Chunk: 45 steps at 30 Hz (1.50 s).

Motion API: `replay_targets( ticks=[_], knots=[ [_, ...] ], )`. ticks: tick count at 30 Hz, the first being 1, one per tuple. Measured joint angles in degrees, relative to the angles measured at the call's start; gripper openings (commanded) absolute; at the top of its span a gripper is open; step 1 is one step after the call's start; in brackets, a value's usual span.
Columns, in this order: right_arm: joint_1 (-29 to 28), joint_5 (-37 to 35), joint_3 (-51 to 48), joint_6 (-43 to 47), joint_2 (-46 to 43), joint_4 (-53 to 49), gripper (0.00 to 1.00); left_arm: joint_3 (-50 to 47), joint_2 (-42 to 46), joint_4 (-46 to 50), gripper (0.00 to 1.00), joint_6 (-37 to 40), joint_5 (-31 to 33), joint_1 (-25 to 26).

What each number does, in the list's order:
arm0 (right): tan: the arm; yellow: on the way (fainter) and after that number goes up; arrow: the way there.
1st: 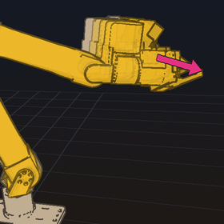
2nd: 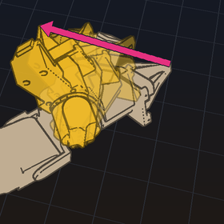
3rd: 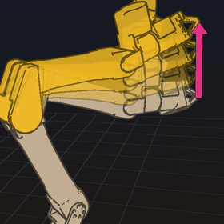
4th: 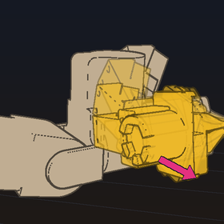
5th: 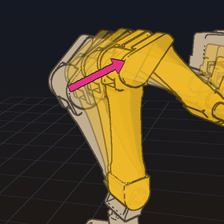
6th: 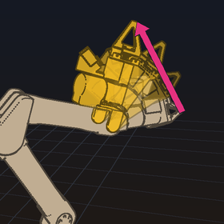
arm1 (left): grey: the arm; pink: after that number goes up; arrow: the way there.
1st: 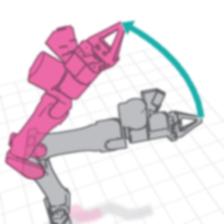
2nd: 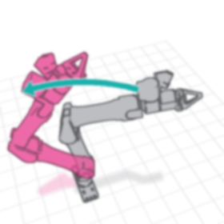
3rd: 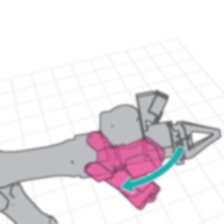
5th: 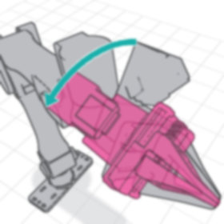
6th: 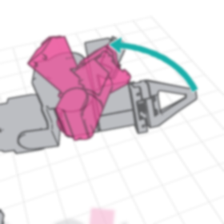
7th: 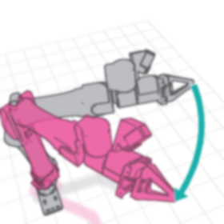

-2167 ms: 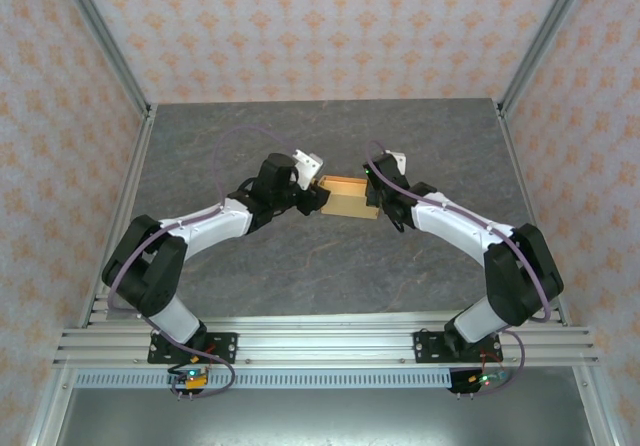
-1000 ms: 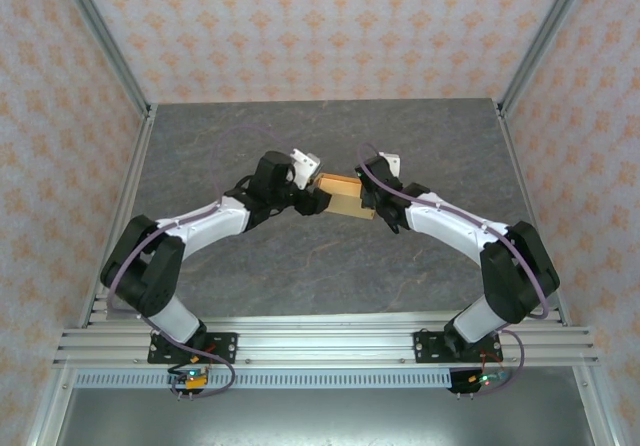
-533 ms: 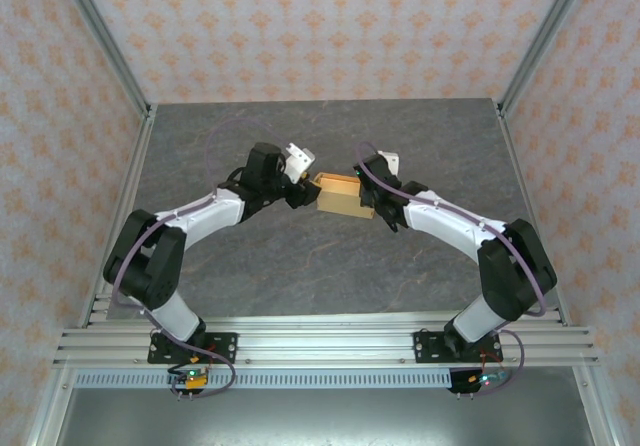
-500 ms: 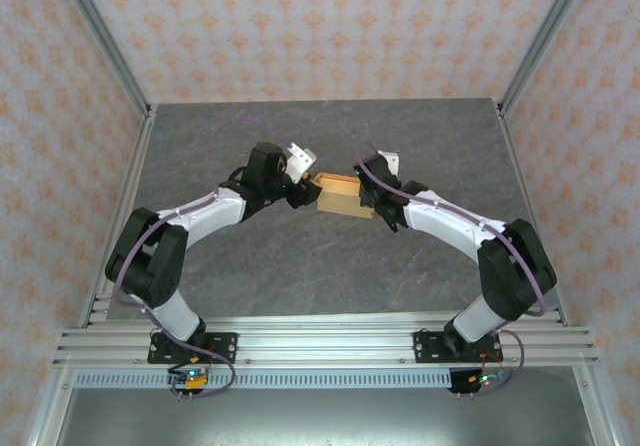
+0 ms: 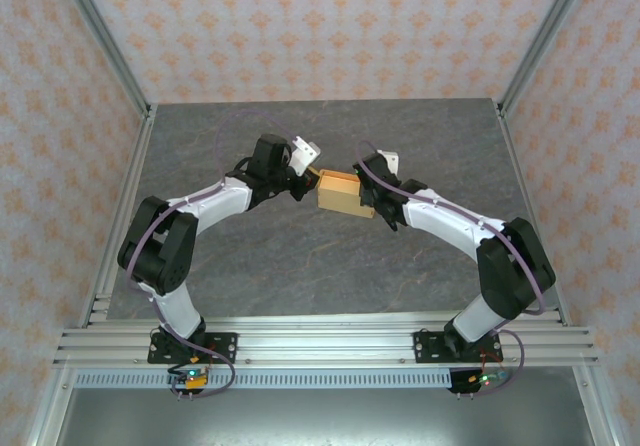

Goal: Fold the paper box

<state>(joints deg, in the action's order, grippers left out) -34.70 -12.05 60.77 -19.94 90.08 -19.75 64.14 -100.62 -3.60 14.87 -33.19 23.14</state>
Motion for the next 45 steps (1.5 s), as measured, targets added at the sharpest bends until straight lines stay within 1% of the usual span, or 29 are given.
replay_targets(
  ticks=[5, 6, 7, 8, 9, 12, 14, 16, 18, 20, 22, 27, 30, 31, 34, 35, 41, 45],
  knots=[
    [0.0, 0.0, 0.0, -0.5, 0.1, 0.0, 0.15, 0.0, 0.0, 0.0, 0.00, -1.4, -0.1, 0.0],
    [0.0, 0.0, 0.0, -0.7, 0.1, 0.0, 0.15, 0.0, 0.0, 0.0, 0.05, -1.6, -0.1, 0.0],
    [0.0, 0.0, 0.0, -0.9, 0.2, 0.0, 0.15, 0.0, 0.0, 0.0, 0.13, -2.0, 0.0, 0.0],
    [0.0, -0.1, 0.0, -1.0, 0.2, 0.0, 0.15, 0.0, 0.0, 0.0, 0.18, -2.2, 0.0, 0.0],
    [0.0, -0.2, 0.0, -1.1, 0.2, 0.0, 0.15, 0.0, 0.0, 0.0, 0.21, -2.6, 0.0, 0.0],
    [0.0, -0.2, 0.0, -1.1, 0.2, 0.0, 0.14, 0.0, -0.1, 0.3, 0.21, -2.8, 0.2, 0.1],
    [0.0, -0.2, 0.0, -1.1, 0.2, 0.0, 0.14, 0.4, -0.2, 0.8, 0.20, -2.8, 0.2, 0.1],
    [0.0, -0.2, 0.0, -1.2, 0.2, 0.0, 0.14, 1.1, -0.8, 0.9, 0.13, -2.9, 0.5, 0.1],
    [0.0, -0.2, 0.0, -1.3, 0.2, 0.1, 0.14, 1.7, -1.4, 0.9, 0.11, -2.9, 0.6, 0.1],
    [0.0, -0.2, 0.0, -1.3, 0.2, 0.1, 0.14, 2.2, -1.9, 0.9, 0.12, -2.9, 0.7, 0.1],
    [0.0, -0.2, 0.0, -1.3, 0.2, 0.1, 0.14, 2.8, -2.2, 0.9, 0.16, -2.9, 0.7, 0.1],
    [0.0, -0.2, 0.0, -1.5, 0.2, 0.1, 0.13, 4.3, -3.3, 1.5, 0.20, -3.0, 0.7, 0.4],
    [0.0, -0.2, 0.0, -1.5, 0.2, 0.1, 0.13, 4.4, -3.7, 1.6, 0.20, -3.3, 1.1, 0.5],
    [0.0, -0.2, 0.0, -1.5, 0.2, 0.1, 0.13, 4.4, -3.8, 1.7, 0.19, -3.5, 1.1, 0.5],
    [0.0, -0.2, 0.0, -1.6, 0.2, 0.1, 0.13, 4.6, -3.9, 2.1, 0.03, -4.3, 1.9, 0.5],
    [0.0, -0.2, 0.0, -1.6, 0.2, 0.1, 0.13, 4.8, -3.9, 2.2, 0.00, -4.4, 2.4, 0.5],
    [-0.2, -0.5, 0.0, -2.2, 0.5, 0.7, 0.13, 5.3, -3.9, 2.7, 0.00, -7.9, 4.7, 0.9],
    [-1.4, -2.6, 0.3, -2.4, 1.1, 0.6, 0.13, 5.2, -3.6, 2.8, 0.00, -11.8, 5.2, 1.2]
  ],
)
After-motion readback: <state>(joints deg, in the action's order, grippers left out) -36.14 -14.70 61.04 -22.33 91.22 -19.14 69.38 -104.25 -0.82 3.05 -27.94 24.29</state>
